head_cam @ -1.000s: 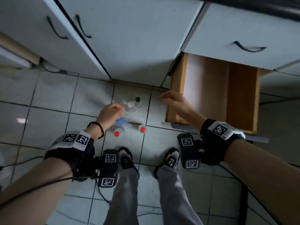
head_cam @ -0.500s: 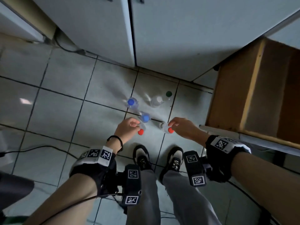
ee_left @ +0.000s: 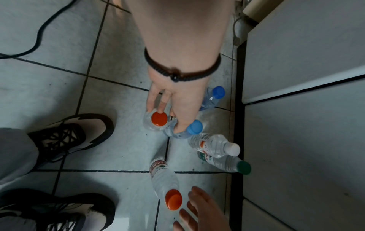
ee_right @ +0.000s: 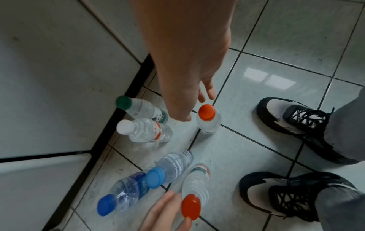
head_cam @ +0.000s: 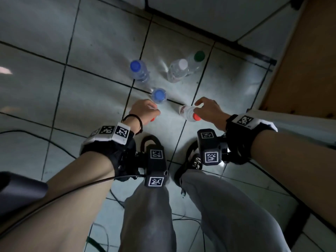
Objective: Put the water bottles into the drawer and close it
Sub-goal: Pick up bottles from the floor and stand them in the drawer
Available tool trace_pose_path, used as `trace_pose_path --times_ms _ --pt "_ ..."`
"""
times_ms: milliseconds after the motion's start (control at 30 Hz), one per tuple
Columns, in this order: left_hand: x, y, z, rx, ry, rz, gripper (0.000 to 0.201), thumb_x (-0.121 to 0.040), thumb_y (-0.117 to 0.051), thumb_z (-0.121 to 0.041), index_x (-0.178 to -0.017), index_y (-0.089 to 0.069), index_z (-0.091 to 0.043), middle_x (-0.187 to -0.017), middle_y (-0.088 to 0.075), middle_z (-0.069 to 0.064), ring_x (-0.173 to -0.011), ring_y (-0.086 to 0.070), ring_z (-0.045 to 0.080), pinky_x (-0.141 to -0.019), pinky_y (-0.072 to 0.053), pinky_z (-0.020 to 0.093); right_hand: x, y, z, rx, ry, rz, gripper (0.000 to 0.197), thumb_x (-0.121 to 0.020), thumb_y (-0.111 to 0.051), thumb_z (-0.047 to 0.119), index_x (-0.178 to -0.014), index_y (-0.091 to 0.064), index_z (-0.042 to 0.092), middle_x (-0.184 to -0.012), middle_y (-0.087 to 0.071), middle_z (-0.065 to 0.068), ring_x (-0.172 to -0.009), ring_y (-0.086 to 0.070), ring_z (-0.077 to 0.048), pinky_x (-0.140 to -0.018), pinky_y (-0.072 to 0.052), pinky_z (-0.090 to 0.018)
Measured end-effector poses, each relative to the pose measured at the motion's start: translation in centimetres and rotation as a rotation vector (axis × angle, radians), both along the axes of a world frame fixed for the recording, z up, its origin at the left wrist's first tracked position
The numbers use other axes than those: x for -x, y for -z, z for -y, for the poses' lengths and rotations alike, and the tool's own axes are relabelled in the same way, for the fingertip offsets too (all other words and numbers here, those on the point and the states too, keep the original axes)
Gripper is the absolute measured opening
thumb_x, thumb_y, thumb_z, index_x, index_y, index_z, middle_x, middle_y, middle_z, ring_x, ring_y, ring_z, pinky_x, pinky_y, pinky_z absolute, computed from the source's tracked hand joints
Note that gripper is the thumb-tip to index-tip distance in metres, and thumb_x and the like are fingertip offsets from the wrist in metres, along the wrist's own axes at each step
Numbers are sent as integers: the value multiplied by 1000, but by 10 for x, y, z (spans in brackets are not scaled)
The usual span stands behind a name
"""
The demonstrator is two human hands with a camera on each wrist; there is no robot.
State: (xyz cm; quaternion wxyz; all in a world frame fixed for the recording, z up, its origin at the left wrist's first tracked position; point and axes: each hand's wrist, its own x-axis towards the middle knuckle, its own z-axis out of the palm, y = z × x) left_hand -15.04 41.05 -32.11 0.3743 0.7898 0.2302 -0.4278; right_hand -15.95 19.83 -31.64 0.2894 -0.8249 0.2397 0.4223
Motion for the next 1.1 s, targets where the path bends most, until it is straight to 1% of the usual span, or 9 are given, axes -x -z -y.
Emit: trace_pose_path --times_ms 100,200,367,500,600,733,800,933,1100 --pt "7 13 2 -43 41 22 27 -73 -72 -20 -100 -68 -18 -88 -62 -1 -83 -65 19 -72 -53 28 6 13 2 -16 14 -94 25 -86 -49 13 -110 -52 21 -129 -49 -16 -92 -52 -24 -70 -51 -30" --pt "12 22 1 -111 118 64 26 -73 -73 -15 -99 -69 -19 -93 -61 -2 -82 -57 15 -73 -44 23 9 20 5 -34 74 -180 25 -88 -48 16 -113 -46 22 -122 -52 -16 -85 -64 -31 -76 -60 -38" --pt "14 35 -2 -158 132 104 26 -68 -75 -13 -91 -65 -21 -103 -58 1 -87 -56 16 -72 -41 23 9 29 5 -61 119 -229 40 -89 -56 32 -120 -38 15 -114 -50 -14 -77 -67 -30 -65 -58 -32" --pt "14 36 -3 -172 255 109 20 -66 -76 -12 -81 -63 -14 -83 -57 -2 -80 -56 18 -68 -39 24 8 31 6 -21 -36 -189 27 -86 -57 28 -99 -39 13 -94 -62 -11 -71 -74 -26 -48 -49 -26" --pt "17 27 -14 -176 377 65 20 -66 -77 -11 -84 -67 -10 -85 -58 -1 -80 -56 19 -68 -40 23 8 20 4 -18 -124 -189 25 -82 -63 28 -85 -41 17 -80 -54 3 -72 -73 -25 -49 -47 -24" --pt "18 -13 -27 -135 411 -1 22 -68 -76 -12 -87 -66 -11 -82 -58 -3 -77 -55 17 -66 -41 22 12 -17 5 -22 -110 -166 25 -79 -64 28 -85 -42 17 -72 -52 4 -59 -62 -23 -60 -53 -31" --pt "14 -44 -31 -120 444 -33 22 -67 -75 -13 -86 -66 -11 -83 -62 -1 -70 -58 17 -66 -47 24 13 -44 8 -17 -158 -196 28 -78 -65 31 -90 -43 17 -69 -54 -1 -54 -53 -21 -54 -47 -30" --pt "5 -108 -38 -146 473 -55 21 -61 -73 -19 -81 -66 -20 -85 -69 1 -71 -66 19 -72 -59 31 6 -102 10 -57 -191 -248 34 -75 -68 31 -93 -42 17 -78 -54 -7 -58 -45 -20 -49 -36 -24" --pt "-5 -182 -37 -169 447 8 21 -62 -74 -21 -82 -67 -21 -85 -65 -2 -72 -62 17 -67 -52 23 -7 -179 5 -107 -208 -205 33 -74 -67 31 -94 -44 19 -81 -55 -8 -64 -45 -21 -51 -36 -26"
